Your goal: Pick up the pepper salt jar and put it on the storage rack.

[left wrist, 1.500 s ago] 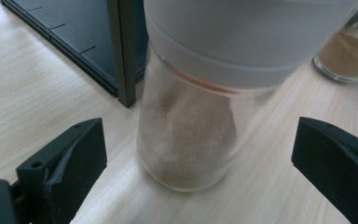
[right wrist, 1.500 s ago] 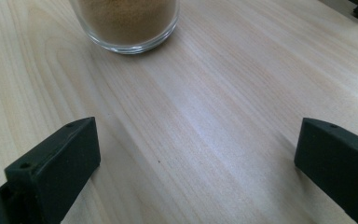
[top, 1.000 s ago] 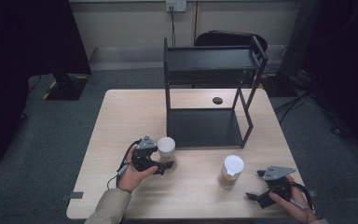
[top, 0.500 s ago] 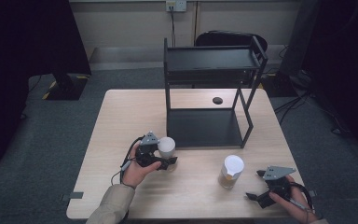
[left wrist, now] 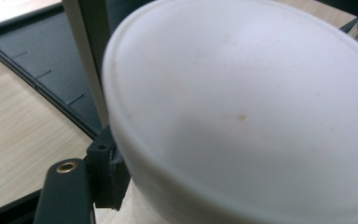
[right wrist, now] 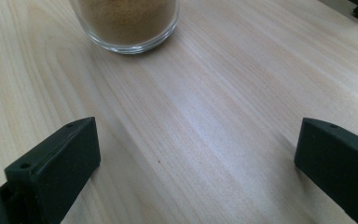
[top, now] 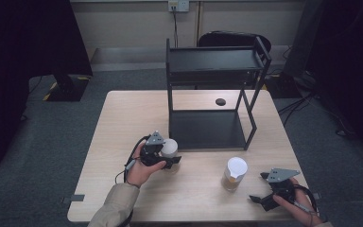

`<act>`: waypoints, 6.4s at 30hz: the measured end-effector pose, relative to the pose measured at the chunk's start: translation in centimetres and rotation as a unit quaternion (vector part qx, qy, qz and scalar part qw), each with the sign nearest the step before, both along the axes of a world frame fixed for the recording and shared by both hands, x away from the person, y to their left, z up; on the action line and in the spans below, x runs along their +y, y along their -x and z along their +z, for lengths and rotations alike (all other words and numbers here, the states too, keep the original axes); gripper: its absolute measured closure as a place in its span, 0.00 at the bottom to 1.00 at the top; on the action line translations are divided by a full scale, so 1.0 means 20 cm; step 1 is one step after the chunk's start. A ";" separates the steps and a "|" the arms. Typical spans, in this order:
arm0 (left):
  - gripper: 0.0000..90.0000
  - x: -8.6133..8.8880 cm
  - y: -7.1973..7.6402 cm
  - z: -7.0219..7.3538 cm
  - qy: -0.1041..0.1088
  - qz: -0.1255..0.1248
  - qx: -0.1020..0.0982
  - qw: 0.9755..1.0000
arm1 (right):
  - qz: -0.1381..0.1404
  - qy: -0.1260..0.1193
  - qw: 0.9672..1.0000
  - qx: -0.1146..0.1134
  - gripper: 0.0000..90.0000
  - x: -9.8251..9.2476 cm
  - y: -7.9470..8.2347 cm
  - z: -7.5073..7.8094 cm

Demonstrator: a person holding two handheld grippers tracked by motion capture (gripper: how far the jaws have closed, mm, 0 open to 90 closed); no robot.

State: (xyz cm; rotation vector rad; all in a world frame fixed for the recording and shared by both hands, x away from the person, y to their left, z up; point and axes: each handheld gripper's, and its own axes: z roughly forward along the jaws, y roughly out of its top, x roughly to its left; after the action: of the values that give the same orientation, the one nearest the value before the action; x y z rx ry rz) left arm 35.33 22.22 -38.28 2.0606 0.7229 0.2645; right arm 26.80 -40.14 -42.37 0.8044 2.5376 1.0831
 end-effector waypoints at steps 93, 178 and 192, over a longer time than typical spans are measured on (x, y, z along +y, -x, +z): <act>0.38 -0.40 -0.35 0.75 -0.023 -0.049 0.010 0.998 | -0.001 -0.001 1.000 0.000 0.00 0.00 0.00 0.00; 0.38 -0.44 -0.51 1.69 0.002 -0.023 -0.042 0.999 | 0.000 -0.001 1.000 0.000 0.00 0.00 0.00 0.00; 0.38 -0.48 -0.65 1.71 -0.004 0.005 -0.054 0.999 | 0.000 -0.001 1.000 0.000 0.00 0.00 0.00 0.00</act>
State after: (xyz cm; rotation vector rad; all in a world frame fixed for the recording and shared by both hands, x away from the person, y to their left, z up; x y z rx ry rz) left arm 48.41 12.67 -4.10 2.0347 0.6669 0.3820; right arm 26.81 -40.16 -42.37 0.8051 2.5382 1.0848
